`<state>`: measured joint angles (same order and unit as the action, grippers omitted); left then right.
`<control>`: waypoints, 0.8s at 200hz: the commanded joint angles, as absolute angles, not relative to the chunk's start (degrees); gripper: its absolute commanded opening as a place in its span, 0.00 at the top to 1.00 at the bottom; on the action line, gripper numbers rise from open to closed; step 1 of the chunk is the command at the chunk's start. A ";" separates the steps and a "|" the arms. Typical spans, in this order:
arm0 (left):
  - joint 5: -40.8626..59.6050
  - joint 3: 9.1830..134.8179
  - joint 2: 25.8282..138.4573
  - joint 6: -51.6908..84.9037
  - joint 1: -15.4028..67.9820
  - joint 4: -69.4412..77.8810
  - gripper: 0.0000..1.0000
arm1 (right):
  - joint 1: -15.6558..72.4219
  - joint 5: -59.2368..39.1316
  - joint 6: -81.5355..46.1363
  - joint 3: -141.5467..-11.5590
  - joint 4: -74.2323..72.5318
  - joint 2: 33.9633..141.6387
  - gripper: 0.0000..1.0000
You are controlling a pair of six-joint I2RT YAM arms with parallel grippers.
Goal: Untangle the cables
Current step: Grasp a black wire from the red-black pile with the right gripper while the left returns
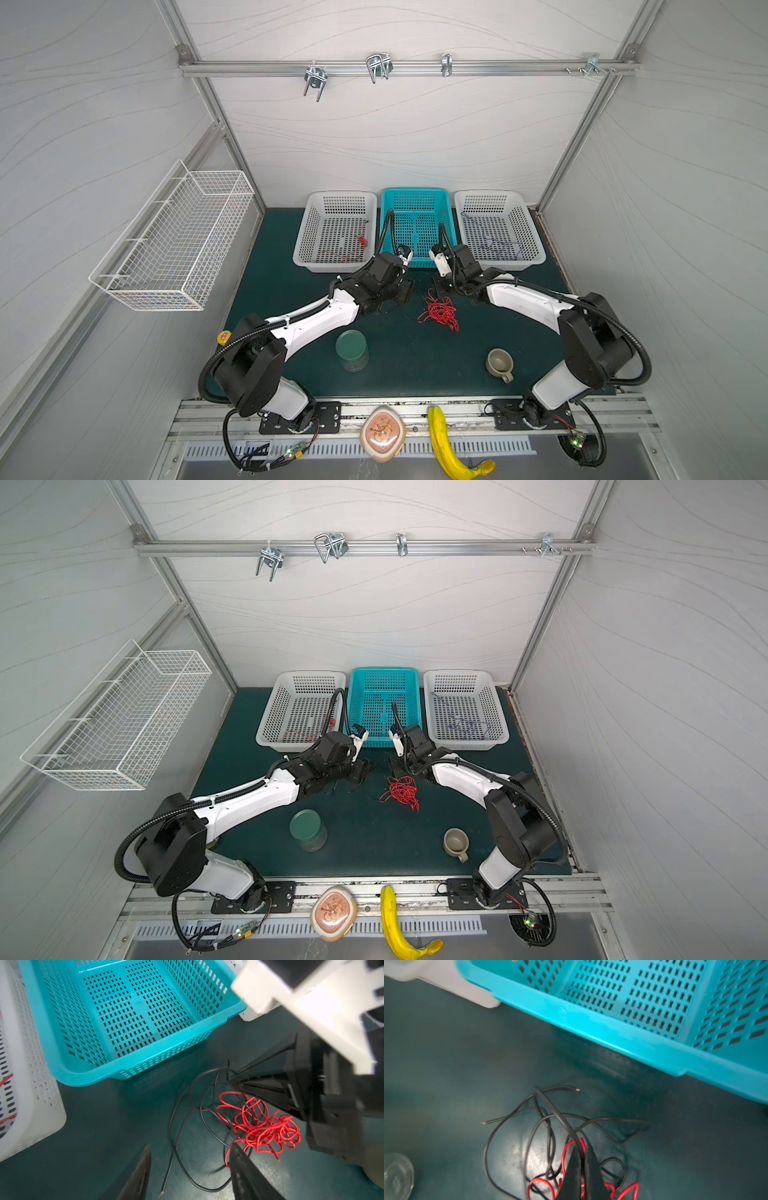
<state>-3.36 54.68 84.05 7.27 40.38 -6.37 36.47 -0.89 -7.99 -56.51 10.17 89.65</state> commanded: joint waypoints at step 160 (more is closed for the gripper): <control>-6.31 51.20 81.04 5.36 40.17 -1.25 0.39 | 37.72 -6.53 -4.49 -57.80 -0.82 63.54 1.00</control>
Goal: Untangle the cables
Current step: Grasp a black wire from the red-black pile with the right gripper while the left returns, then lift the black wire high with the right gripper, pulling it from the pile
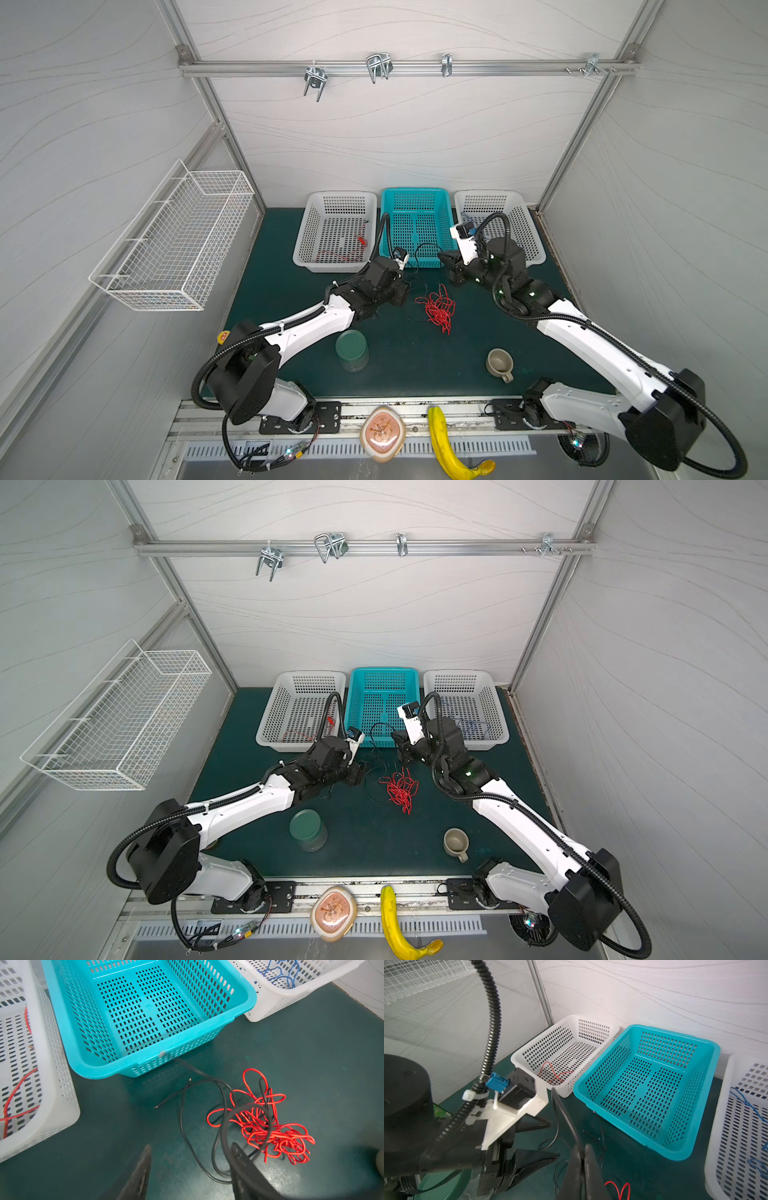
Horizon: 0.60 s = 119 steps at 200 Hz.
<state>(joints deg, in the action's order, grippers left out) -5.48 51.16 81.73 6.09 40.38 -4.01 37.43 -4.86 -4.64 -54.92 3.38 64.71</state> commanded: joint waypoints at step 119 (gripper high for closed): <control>-10.73 47.22 78.96 6.42 40.14 7.01 0.40 | 37.73 -0.26 -2.08 -62.70 -1.11 65.48 1.00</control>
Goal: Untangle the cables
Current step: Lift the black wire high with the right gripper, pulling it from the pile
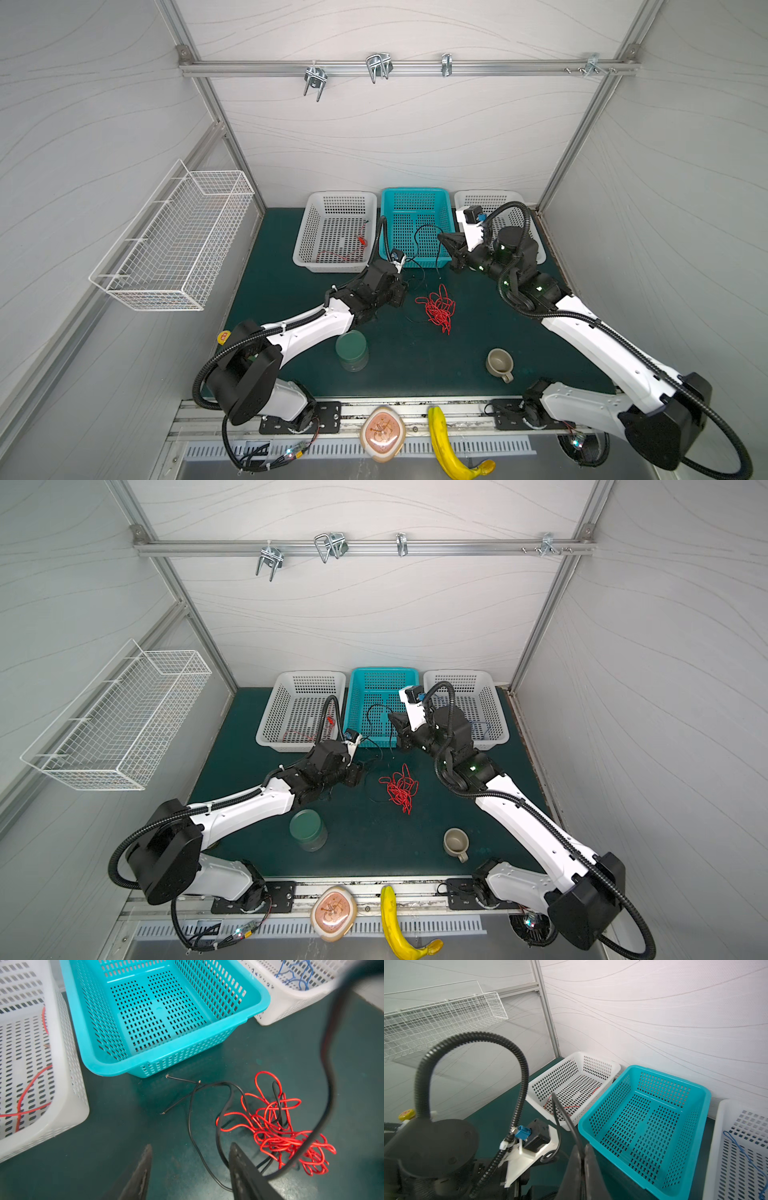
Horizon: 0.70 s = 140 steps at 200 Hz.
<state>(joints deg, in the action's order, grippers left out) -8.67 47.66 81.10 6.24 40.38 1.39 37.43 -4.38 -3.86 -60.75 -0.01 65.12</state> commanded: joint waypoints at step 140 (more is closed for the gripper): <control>-14.16 42.80 72.33 6.72 40.08 5.04 0.39 | 28.92 0.93 -11.09 -64.21 -9.18 68.57 1.00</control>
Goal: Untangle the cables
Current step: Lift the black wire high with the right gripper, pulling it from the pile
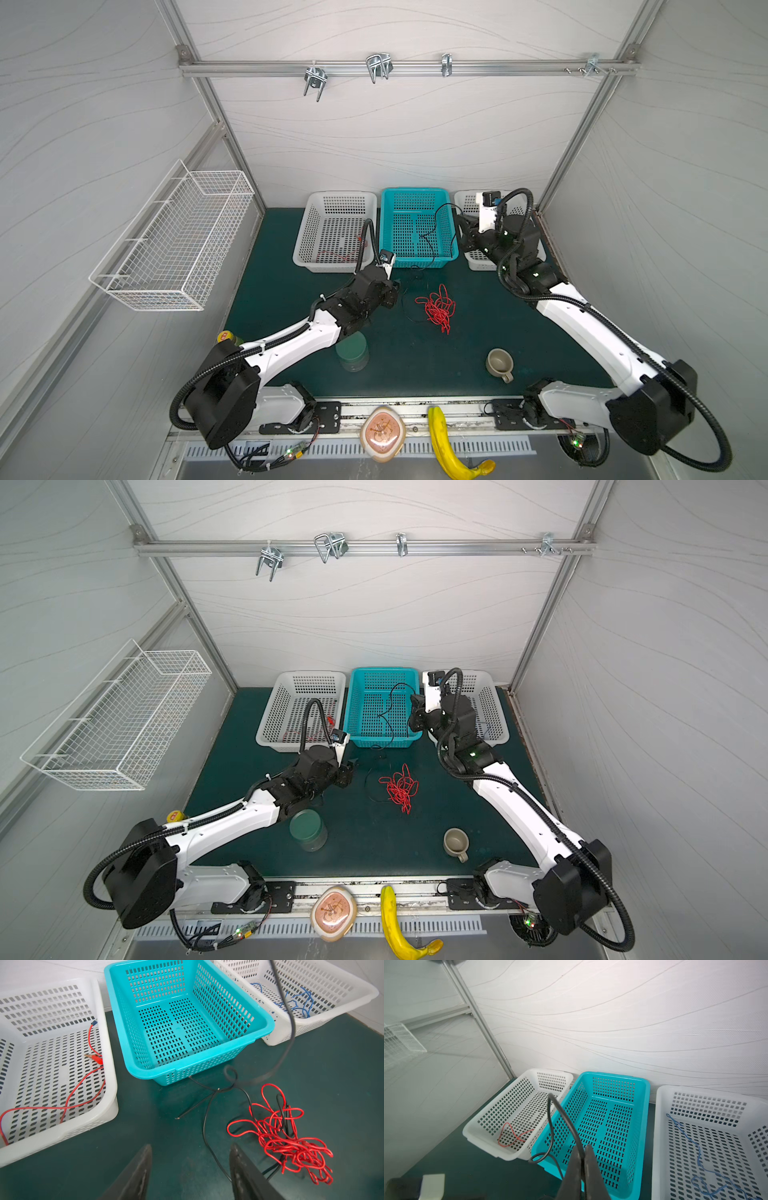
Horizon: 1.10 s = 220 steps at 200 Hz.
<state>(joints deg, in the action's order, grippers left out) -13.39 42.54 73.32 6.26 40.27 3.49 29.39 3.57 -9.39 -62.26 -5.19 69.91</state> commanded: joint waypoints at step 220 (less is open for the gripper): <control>-11.95 42.85 72.37 7.56 40.04 4.49 0.39 | 27.25 -5.13 -5.10 -70.05 -12.34 60.41 1.00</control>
